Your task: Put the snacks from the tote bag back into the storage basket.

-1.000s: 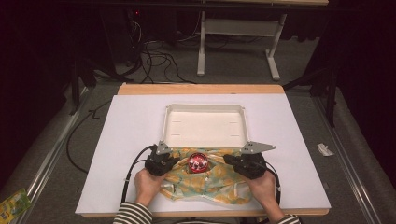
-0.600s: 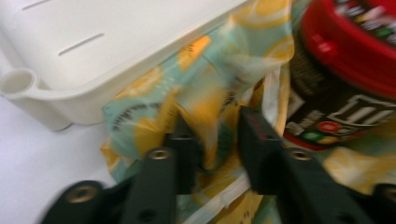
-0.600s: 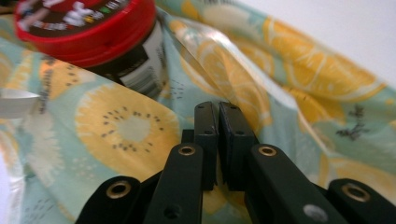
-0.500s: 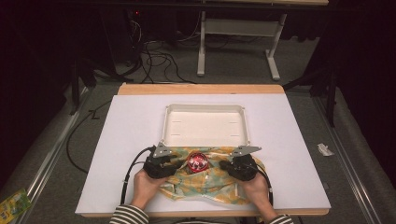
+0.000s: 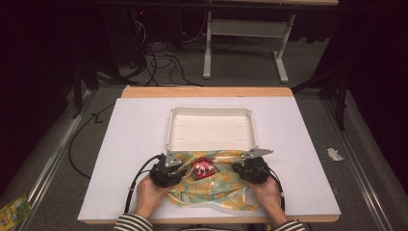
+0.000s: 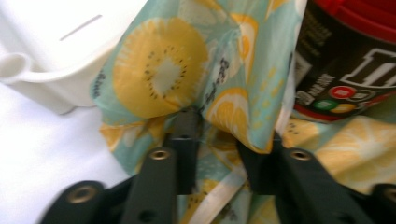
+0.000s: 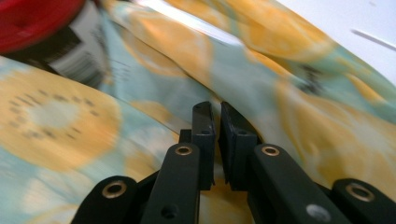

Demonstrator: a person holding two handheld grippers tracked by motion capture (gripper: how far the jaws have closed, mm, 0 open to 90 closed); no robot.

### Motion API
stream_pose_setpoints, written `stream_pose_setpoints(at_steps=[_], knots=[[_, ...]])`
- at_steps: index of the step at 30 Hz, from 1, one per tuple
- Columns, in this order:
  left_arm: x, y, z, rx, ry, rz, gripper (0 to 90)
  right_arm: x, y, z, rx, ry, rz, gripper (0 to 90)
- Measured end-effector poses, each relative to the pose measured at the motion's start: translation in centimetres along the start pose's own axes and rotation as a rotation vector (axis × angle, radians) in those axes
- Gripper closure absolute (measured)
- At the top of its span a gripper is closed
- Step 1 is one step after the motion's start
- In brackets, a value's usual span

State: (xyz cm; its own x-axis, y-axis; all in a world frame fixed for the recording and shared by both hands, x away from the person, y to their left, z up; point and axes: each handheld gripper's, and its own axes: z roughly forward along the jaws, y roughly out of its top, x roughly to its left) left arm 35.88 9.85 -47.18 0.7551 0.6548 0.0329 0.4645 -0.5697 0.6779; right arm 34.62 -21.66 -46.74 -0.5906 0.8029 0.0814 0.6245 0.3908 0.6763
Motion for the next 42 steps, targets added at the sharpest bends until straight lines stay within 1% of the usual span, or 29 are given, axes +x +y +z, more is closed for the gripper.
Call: stream_pose_setpoints(at_steps=[2, 3, 4, 5, 6, 7, 8, 9, 10, 11, 12, 13, 14, 16, 17, 20, 24, 26, 27, 29, 33, 35, 37, 39, 40, 41, 42], knots=[[0.2, -0.1, 0.0, -0.001, 0.022, 0.007, 78.8, -0.5, -0.3, -0.1, 0.006, -0.016, 0.017, 85.4], [0.2, -0.1, 0.0, -0.001, 0.022, 0.007, 81.7, -0.5, -0.3, -0.1, 0.006, -0.016, 0.017, 85.4], [0.3, -0.1, 0.0, 0.0, 0.037, 0.007, 84.9, -0.9, -0.6, -0.3, 0.008, -0.028, 0.022, 85.5], [0.3, -0.1, 0.0, 0.0, 0.037, 0.007, 88.4, -0.9, -0.6, -0.3, 0.008, -0.028, 0.022, 85.5], [0.5, -0.2, 0.1, -0.004, 0.042, 0.002, 89.7, -1.3, -0.9, -0.5, 0.011, -0.044, 0.031, 85.7], [0.5, -0.2, 0.1, -0.004, 0.042, 0.002, 90.0, -1.3, -0.9, -0.5, 0.011, -0.044, 0.031, 85.7], [0.7, -0.3, 0.0, -0.009, 0.054, -0.007, 90.0, -1.7, -1.1, -0.7, 0.008, -0.058, 0.046, 86.1], [0.7, -0.3, 0.0, -0.009, 0.054, -0.007, 90.0, -1.7, -1.1, -0.7, 0.008, -0.058, 0.046, 86.1], [0.8, -0.4, 0.0, -0.012, 0.055, -0.011, 90.0, -2.1, -1.3, -0.9, 0.003, -0.071, 0.063, 86.5], [1.0, -0.6, -0.1, -0.015, 0.054, -0.023, 90.0, -2.1, -1.3, -0.9, 0.003, -0.071, 0.063, 86.5], [1.3, -0.8, -0.2, -0.024, 0.051, -0.042, 90.0, -2.6, -1.6, -1.2, 0.002, -0.086, 0.081, 87.0], [1.5, -0.9, -0.3, -0.027, 0.051, -0.049, 90.0, -2.9, -1.8, -1.4, -0.002, -0.092, 0.093, 87.4], [1.5, -0.9, -0.3, -0.027, 0.051, -0.049, 90.0, -2.9, -1.8, -1.4, -0.002, -0.092, 0.093, 87.4], [1.7, -1.1, -0.4, -0.027, 0.053, -0.056, 90.0, -3.6, -2.4, -1.9, -0.008, -0.108, 0.111, 88.5], [1.8, -1.1, -0.4, -0.03, 0.053, -0.06, 90.0, -3.6, -2.4, -1.9, -0.008, -0.108, 0.111, 88.5], [2.2, -1.6, -0.6, -0.048, 0.046, -0.094, 90.0, -4.2, -3.2, -2.5, -0.025, -0.122, 0.135, 89.8], [2.6, -2.1, -0.9, -0.056, 0.054, -0.122, 90.0, -4.5, -3.6, -2.8, -0.032, -0.137, 0.139, 90.0], [2.7, -2.3, -1.1, -0.057, 0.068, -0.133, 90.0, -4.4, -3.7, -2.9, -0.035, -0.148, 0.144, 90.0], [2.7, -2.3, -1.1, -0.057, 0.068, -0.133, 90.0, -4.4, -3.7, -2.9, -0.035, -0.148, 0.144, 90.0], [3.0, -2.6, -1.2, -0.06, 0.065, -0.15, 90.0, -4.4, -3.8, -2.9, -0.032, -0.159, 0.133, 90.0], [3.0, -2.6, -1.3, -0.06, 0.069, -0.148, 90.0, -4.4, -3.9, -3.0, -0.033, -0.172, 0.132, 90.0], [3.1, -2.8, -1.3, -0.064, 0.07, -0.15, 90.0, -4.5, -4.1, -3.1, -0.044, -0.179, 0.13, 90.0], [3.1, -2.9, -1.4, -0.069, 0.076, -0.148, 90.0, -4.5, -4.2, -3.2, -0.043, -0.182, 0.137, 90.0], [3.1, -3.0, -1.4, -0.071, 0.079, -0.149, 90.0, -4.5, -4.3, -3.2, -0.044, -0.183, 0.129, 90.0], [3.2, -3.3, -1.6, -0.074, 0.104, -0.153, 90.0, -4.5, -4.3, -3.3, -0.042, -0.187, 0.132, 90.0], [3.4, -3.6, -1.8, -0.078, 0.108, -0.163, 90.0, -4.5, -4.3, -3.3, -0.042, -0.193, 0.13, 90.0], [3.4, -3.6, -1.8, -0.078, 0.108, -0.163, 90.0, -4.5, -4.3, -3.3, -0.042, -0.193, 0.13, 90.0]])
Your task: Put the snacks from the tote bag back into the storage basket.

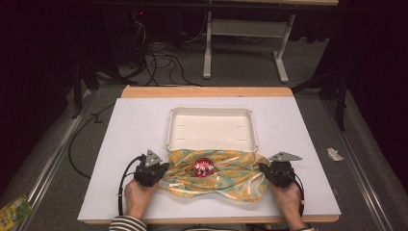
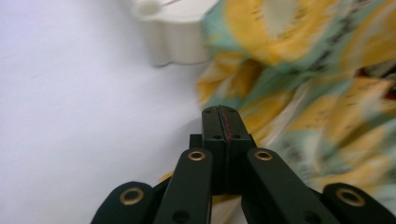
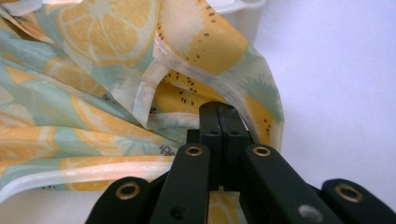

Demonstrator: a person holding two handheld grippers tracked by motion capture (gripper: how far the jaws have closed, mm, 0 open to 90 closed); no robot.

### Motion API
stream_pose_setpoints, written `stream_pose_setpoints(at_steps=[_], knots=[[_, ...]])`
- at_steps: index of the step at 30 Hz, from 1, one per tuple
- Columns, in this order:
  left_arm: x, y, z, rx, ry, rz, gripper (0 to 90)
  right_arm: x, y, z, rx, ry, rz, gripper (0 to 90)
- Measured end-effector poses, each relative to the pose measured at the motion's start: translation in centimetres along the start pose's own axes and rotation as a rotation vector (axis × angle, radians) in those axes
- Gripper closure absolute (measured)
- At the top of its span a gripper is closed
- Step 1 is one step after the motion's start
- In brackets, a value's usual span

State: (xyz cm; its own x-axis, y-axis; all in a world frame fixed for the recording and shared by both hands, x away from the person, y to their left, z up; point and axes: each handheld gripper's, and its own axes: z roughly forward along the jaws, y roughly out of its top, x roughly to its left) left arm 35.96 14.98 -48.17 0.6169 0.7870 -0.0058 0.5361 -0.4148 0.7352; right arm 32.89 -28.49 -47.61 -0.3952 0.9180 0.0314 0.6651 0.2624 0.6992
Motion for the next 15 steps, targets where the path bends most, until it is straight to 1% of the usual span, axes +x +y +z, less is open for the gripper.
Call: stream_pose_setpoints(at_steps=[1, 2, 3, 4, 5, 7, 8, 9, 11, 15], knots=[[0.4, -0.3, -0.2, -0.01, -0.009, -0.025, 90.0, -0.1, 0.0, -0.1, 0.0, -0.01, -0.001, 90.0], [0.7, -0.5, -0.3, -0.016, -0.017, -0.043, 90.0, -0.4, -0.2, -0.3, -0.003, -0.019, 0.013, 90.0], [0.8, -0.7, -0.5, -0.012, -0.01, -0.039, 90.0, -0.7, -0.3, -0.4, -0.003, -0.018, 0.022, 90.0], [0.6, -0.7, -0.6, -0.008, 0.004, -0.013, 90.0, -0.8, -0.4, -0.5, -0.001, -0.016, 0.028, 90.0], [0.6, -0.7, -0.6, -0.009, 0.006, -0.01, 90.0, -0.8, -0.4, -0.6, 0.004, -0.016, 0.031, 89.6], [0.7, -0.8, -0.6, -0.012, 0.002, -0.015, 90.0, -0.7, -0.4, -0.7, 0.007, -0.007, 0.021, 83.8], [0.9, -1.1, -0.7, -0.034, -0.013, -0.039, 90.0, -0.6, -0.3, -0.7, 0.008, -0.012, 0.008, 82.4], [1.0, -1.1, -0.7, -0.039, -0.02, -0.048, 90.0, -0.4, -0.3, -0.7, 0.01, -0.015, 0.001, 80.8], [0.9, -1.1, -0.7, -0.038, -0.014, -0.041, 90.0, 0.0, -0.2, -0.9, -0.009, 0.0, -0.007, 77.5], [1.0, -1.2, -0.7, -0.044, -0.029, -0.036, 87.0, 0.9, 0.4, -2.0, -0.075, 0.038, -0.023, 72.0]])
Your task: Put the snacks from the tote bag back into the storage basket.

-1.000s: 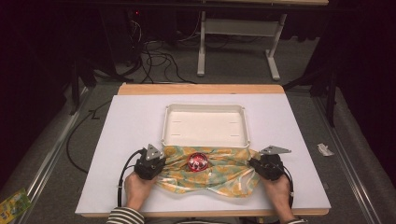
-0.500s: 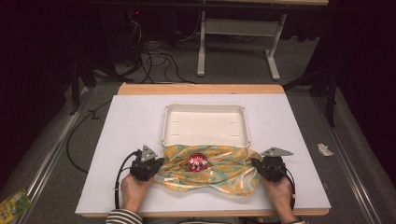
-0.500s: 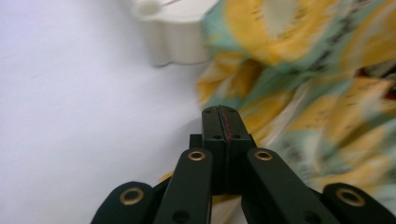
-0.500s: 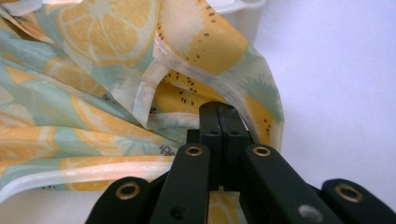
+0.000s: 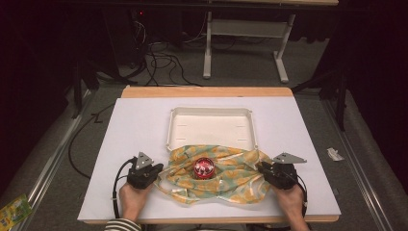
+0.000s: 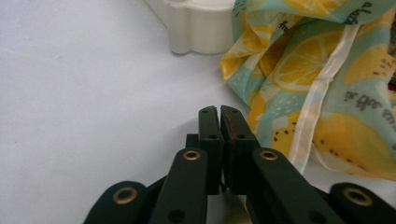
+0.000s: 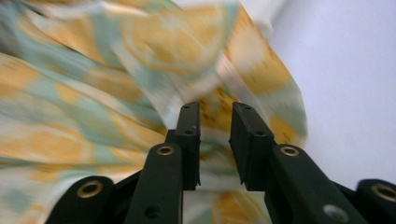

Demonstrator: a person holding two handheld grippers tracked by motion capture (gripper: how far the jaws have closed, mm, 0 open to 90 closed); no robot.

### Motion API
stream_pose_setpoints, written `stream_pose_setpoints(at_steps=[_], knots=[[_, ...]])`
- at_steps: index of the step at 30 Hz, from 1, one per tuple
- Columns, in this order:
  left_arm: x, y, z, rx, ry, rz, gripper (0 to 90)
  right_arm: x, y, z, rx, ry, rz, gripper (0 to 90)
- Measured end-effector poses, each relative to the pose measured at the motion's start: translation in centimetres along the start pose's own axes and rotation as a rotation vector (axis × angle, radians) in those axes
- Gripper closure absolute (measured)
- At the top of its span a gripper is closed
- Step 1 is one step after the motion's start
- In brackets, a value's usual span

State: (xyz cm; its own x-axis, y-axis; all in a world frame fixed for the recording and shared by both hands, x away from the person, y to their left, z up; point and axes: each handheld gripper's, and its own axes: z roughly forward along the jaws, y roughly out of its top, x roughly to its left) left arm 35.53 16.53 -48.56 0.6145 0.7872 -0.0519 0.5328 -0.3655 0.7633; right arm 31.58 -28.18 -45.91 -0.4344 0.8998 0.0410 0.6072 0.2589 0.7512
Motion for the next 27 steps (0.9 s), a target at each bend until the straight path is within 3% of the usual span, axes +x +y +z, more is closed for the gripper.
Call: stream_pose_setpoints(at_steps=[3, 7, 10, 13, 19, 27], knots=[[-0.1, 0.0, 0.0, -0.004, -0.01, 0.015, 81.6, 0.8, 0.6, -0.7, -0.039, 0.033, -0.014, 68.6], [0.1, -0.1, -0.1, -0.013, 0.003, -0.008, 70.7, 2.1, 1.6, -1.1, -0.084, 0.079, -0.05, 63.0], [0.1, -0.1, -0.1, -0.021, 0.005, -0.015, 63.6, 3.1, 2.5, -1.0, -0.09, 0.129, -0.06, 58.1], [0.1, -0.2, -0.1, -0.019, 0.012, -0.014, 58.0, 4.3, 3.2, -0.7, -0.096, 0.15, -0.092, 54.1], [0.1, -0.2, -0.1, -0.018, 0.015, -0.015, 51.9, 6.2, 4.4, 0.2, -0.096, 0.215, -0.112, 46.7], [0.0, -0.2, -0.1, -0.02, 0.023, -0.011, 48.9, 8.2, 5.3, 1.1, -0.096, 0.258, -0.153, 41.8]])
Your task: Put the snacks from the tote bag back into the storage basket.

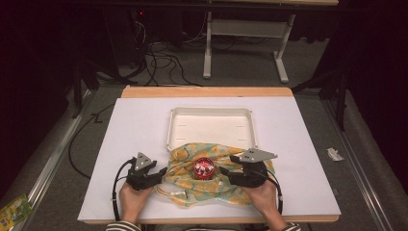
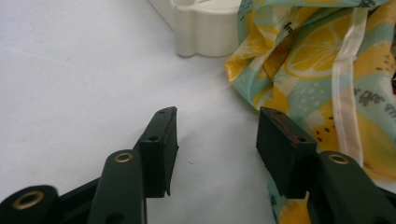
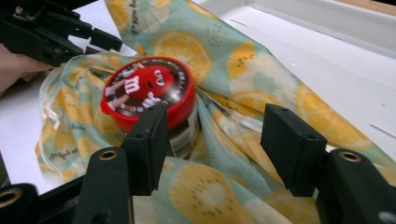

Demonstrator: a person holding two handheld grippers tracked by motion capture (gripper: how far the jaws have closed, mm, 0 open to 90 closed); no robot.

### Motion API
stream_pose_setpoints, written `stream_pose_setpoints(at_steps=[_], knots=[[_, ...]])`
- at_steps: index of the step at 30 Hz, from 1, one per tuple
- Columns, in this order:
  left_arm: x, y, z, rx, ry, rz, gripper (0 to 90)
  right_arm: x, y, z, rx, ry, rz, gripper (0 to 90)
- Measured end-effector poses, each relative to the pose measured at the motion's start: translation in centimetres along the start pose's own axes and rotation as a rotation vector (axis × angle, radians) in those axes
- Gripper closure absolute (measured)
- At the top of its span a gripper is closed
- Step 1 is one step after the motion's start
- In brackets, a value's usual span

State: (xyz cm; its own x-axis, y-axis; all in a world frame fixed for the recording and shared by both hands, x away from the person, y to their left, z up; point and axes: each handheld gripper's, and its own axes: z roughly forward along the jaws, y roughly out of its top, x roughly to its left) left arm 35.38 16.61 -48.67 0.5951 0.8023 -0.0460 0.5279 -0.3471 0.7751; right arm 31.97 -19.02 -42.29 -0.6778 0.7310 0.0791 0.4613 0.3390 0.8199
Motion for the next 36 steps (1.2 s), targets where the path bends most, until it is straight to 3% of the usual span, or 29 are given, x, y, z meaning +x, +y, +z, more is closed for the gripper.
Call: stream_pose_setpoints(at_steps=[10, 14, 24, 36], knots=[[0.0, 0.0, 0.0, 0.006, 0.004, 0.002, 47.6, 1.5, 1.2, 1.0, 0.004, 0.036, -0.03, 38.0], [0.0, 0.0, 0.0, 0.004, 0.003, 0.001, 47.5, 2.3, 1.7, 2.0, 0.015, 0.056, -0.036, 31.9], [-0.1, -0.1, -0.1, -0.015, 0.013, 0.003, 47.2, 3.6, 2.7, 4.2, 0.058, 0.047, -0.046, 23.4], [-0.1, -0.1, -0.1, -0.011, 0.01, 0.003, 46.7, 4.0, 2.8, 6.2, 0.128, 0.026, -0.066, 23.0]])
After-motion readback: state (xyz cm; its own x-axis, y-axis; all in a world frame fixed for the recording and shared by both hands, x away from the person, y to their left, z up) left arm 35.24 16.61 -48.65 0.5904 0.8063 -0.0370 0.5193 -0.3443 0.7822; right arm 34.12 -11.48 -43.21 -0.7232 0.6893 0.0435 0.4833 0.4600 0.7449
